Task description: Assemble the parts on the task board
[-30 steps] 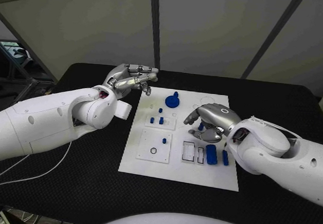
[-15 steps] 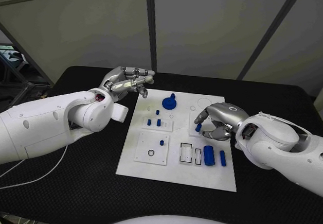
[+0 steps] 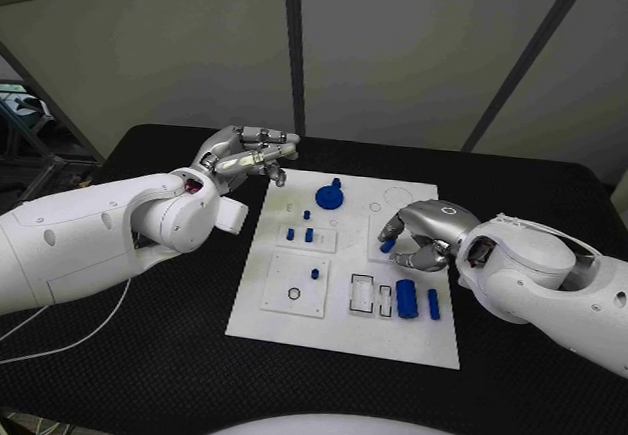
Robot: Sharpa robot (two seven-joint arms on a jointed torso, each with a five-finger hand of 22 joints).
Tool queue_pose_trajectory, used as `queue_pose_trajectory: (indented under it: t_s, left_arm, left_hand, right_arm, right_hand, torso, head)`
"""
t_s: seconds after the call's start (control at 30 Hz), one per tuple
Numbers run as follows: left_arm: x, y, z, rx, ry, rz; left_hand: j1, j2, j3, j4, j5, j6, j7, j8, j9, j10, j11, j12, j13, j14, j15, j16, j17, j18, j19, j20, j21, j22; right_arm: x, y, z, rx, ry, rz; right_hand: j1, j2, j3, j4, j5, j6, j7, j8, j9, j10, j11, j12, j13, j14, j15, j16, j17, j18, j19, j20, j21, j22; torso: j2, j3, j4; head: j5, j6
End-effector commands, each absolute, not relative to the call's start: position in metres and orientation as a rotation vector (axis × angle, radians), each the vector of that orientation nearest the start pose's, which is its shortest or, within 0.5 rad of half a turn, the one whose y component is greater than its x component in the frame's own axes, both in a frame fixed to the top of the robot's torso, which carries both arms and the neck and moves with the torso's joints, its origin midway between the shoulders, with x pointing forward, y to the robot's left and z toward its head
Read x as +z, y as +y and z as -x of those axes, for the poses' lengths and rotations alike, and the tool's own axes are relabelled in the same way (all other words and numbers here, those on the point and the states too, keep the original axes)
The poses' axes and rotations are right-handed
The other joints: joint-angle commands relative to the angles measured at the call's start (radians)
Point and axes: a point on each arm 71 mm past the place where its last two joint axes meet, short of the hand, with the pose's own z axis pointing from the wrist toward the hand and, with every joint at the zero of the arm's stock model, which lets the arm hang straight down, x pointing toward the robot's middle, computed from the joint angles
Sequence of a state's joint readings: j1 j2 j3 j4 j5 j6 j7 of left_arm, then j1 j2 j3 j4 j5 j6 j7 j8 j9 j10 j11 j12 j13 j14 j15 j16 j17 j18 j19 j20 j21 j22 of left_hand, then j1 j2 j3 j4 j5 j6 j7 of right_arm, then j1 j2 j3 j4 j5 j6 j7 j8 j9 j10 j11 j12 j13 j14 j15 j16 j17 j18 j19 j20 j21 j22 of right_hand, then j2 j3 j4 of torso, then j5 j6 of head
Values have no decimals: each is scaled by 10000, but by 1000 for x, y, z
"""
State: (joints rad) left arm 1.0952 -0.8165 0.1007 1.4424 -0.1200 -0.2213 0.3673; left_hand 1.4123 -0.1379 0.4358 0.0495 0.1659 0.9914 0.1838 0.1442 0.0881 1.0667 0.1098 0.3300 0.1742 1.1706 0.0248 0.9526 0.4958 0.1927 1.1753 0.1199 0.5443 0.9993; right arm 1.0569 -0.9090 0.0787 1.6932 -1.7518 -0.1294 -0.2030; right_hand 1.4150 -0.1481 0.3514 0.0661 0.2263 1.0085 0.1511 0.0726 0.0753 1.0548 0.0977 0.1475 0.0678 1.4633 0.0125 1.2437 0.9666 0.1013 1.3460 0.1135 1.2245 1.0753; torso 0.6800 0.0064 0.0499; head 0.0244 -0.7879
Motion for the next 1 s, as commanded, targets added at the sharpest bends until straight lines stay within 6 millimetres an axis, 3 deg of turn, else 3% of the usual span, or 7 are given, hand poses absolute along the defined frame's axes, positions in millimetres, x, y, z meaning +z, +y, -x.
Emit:
queue_pose_trajectory:
  t_s: [0.03, 0.17, 0.53, 1.0]
  left_arm:
    - [-183, 217, -502, -16017, 14178, 10589]
    - [-183, 216, -502, -16028, 14195, 10591]
    - [-183, 215, -502, -16057, 14231, 10590]
    - [-183, 215, -502, -16057, 14210, 10584]
  left_hand:
    - [16, 33, -24, -12, 57, -44, 40, 50, -16, -84, -12, 49, 11, -36, 2, -52, -16, -105, -53, 7, -57, -11]
    - [4, 34, -33, -5, 56, -49, 44, 54, -18, -91, -9, 57, 13, -39, 5, -52, -19, -105, -54, 9, -61, -14]
    - [4, 34, -33, -5, 56, -49, 44, 54, -18, -91, -9, 57, 13, -39, 5, -52, -19, -105, -54, 9, -61, -14]
    - [-13, 37, -46, 3, 53, -56, 46, 61, -20, -103, -5, 71, 17, -44, 9, -50, -25, -106, -55, 13, -68, -19]
  right_arm:
    - [-199, -182, -441, 5130, 17465, 4190]
    - [-198, -180, -441, 5291, 17219, 4121]
    - [-193, -182, -444, 5343, 16581, 3747]
    - [-184, -181, -434, 5914, 16189, 3630]
  right_hand:
    - [51, 222, 178, 24, -124, 273, -17, 134, 52, 414, -69, 237, 46, 159, -71, 77, 194, -15, 184, -23, 200, 238]
    - [258, 462, 464, -1, -583, 724, -102, 319, 135, 997, -224, 507, 111, 249, -183, 286, 487, -94, 386, -118, 505, 640]
    - [630, 746, 885, -220, -710, 1229, -211, 583, 260, 1608, -421, 772, 295, 288, -358, 461, 700, -184, 577, -291, 859, 1106]
    - [750, 530, 1149, -525, -411, 1245, -172, 585, 275, 1644, -397, 749, 389, 265, -357, 464, 662, -208, 598, -319, 963, 1235]
  torso:
    - [-9, 8, -9]
    - [-16, 9, -9]
    - [-20, 5, -9]
    - [-20, 21, -31]
  head:
    - [11, -11]
    - [23, -24]
    - [32, -54]
    - [93, -41]
